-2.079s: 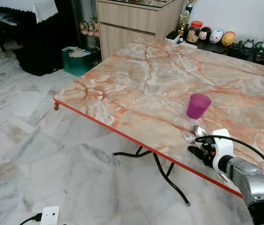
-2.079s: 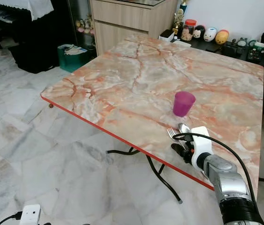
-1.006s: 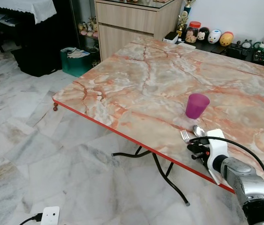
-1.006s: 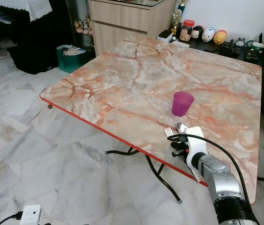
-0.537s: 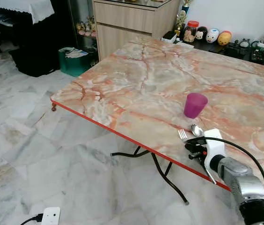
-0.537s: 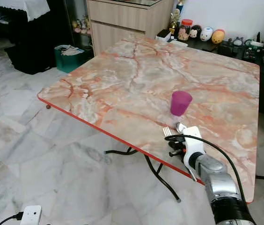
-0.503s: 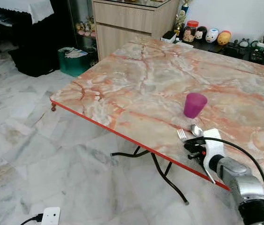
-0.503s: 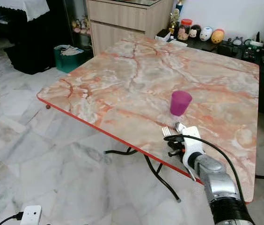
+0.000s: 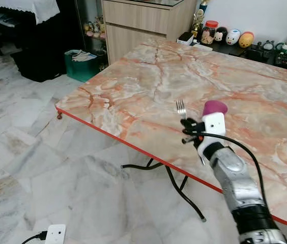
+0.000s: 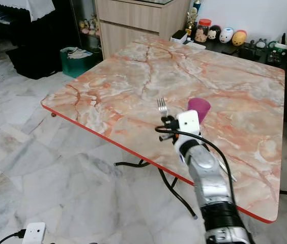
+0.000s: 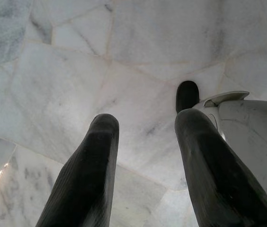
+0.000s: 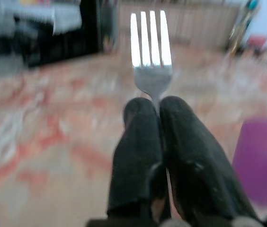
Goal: Setting the table
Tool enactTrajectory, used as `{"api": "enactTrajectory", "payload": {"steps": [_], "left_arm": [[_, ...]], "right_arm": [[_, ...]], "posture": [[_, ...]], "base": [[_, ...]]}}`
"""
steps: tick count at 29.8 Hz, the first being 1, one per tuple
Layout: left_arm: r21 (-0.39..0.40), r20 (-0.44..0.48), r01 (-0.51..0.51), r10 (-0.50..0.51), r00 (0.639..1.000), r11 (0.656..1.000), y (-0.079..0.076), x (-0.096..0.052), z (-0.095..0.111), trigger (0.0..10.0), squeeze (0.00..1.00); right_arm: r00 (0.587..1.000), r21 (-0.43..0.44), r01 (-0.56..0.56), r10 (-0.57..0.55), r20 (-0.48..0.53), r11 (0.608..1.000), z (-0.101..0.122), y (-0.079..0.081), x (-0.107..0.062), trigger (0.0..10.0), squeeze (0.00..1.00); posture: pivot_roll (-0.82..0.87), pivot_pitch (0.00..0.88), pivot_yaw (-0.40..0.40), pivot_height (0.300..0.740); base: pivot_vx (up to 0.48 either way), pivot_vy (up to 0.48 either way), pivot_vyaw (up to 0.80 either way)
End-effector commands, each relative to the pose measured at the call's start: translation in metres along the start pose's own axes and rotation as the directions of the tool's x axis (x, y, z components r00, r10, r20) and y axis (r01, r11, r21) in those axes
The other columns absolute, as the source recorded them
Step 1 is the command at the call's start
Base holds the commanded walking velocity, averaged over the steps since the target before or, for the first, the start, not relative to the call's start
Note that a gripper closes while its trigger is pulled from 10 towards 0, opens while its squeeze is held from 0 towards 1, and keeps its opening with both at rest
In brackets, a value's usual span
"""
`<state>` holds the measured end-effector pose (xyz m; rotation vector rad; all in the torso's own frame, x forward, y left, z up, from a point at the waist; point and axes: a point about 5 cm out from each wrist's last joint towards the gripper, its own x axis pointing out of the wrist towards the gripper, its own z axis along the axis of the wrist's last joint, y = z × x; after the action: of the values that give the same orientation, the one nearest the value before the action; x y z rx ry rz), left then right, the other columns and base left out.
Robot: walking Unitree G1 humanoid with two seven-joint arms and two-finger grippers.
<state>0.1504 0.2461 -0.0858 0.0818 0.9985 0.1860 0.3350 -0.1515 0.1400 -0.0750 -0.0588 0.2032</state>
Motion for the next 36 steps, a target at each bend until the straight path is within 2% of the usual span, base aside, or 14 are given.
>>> {"api": "enactTrajectory", "payload": {"steps": [1,3,8,9,11,13,16,18,21,26,36], "left_arm": [[0.012,-0.011,-0.002,0.003,1.0,1.0,0.001,0.0,-0.002,10.0,0.0],[0.011,-0.006,-0.002,0.003,1.0,1.0,0.001,0.0,-0.002,10.0,0.0],[0.0,0.001,-0.004,0.004,1.0,1.0,0.001,-0.001,-0.002,10.0,0.0],[-0.012,0.006,-0.005,0.006,1.0,1.0,0.001,-0.001,-0.002,10.0,0.0],[-0.014,0.006,-0.005,0.005,1.0,1.0,0.0,-0.001,-0.003,10.0,0.0],[-0.012,0.005,-0.004,0.004,1.0,1.0,0.0,-0.001,-0.003,10.0,0.0],[0.005,0.002,-0.004,0.004,1.0,1.0,-0.001,-0.001,-0.004,10.0,0.0],[0.008,0.001,-0.002,0.002,1.0,1.0,-0.001,-0.001,-0.004,10.0,0.0],[0.017,-0.001,0.002,-0.002,1.0,1.0,0.0,-0.001,-0.005,10.0,0.0],[0.027,-0.002,-0.001,0.001,1.0,1.0,0.001,-0.002,-0.006,10.0,0.0],[0.063,-0.005,0.003,-0.003,1.0,0.998,0.002,-0.002,-0.007,10.0,0.0]], "right_arm": [[0.993,-0.031,0.084,-0.082,0.08,0.996,0.013,-0.006,0.001,10.0,0.0],[0.983,-0.078,0.117,-0.104,0.149,0.99,0.016,0.005,-0.002,10.0,0.0],[0.975,-0.077,0.119,-0.102,0.197,0.99,0.011,0.02,-0.01,10.0,0.0],[0.962,-0.086,0.179,-0.156,0.224,0.98,0.011,0.02,-0.015,10.0,0.0],[0.954,-0.074,0.22,-0.198,0.224,0.973,0.009,0.018,-0.019,10.0,0.0],[0.953,-0.068,0.223,-0.202,0.225,0.973,0.008,0.018,-0.021,10.0,0.0],[0.957,-0.141,0.205,-0.169,0.236,0.969,0.005,0.018,-0.028,10.0,0.0],[0.952,-0.118,0.242,-0.211,0.222,0.963,0.0,0.012,-0.03,10.0,0.0],[0.946,-0.096,0.266,-0.241,0.214,0.959,-0.002,0.007,-0.03,10.0,0.0],[0.949,-0.111,0.263,-0.236,0.211,0.958,-0.002,0.01,-0.029,10.0,0.0],[0.945,-0.063,0.27,-0.252,0.208,0.961,-0.004,0.012,-0.026,10.0,0.0]], "posture": [[0.01,0.0,0.001,0.74],[0.0,0.0,-0.001,0.74],[0.01,0.0,-0.017,0.74],[0.01,0.0,-0.021,0.74],[0.01,0.0,-0.022,0.74],[0.01,0.0,-0.022,0.74],[0.01,0.0,-0.022,0.74],[0.01,0.0,-0.02,0.74],[0.0,0.0,-0.02,0.74],[0.01,0.0,-0.022,0.74],[0.02,0.0,-0.019,0.74]], "base": [[0.0,0.0,0.0],[0.0,0.0,0.0],[0.0,0.0,0.0],[0.0,0.0,0.0],[0.0,0.0,0.0],[0.0,0.0,0.0],[0.0,0.0,0.0],[0.0,0.0,0.0],[0.0,0.0,0.0],[0.0,0.0,0.0],[0.0,0.0,0.0]]}}
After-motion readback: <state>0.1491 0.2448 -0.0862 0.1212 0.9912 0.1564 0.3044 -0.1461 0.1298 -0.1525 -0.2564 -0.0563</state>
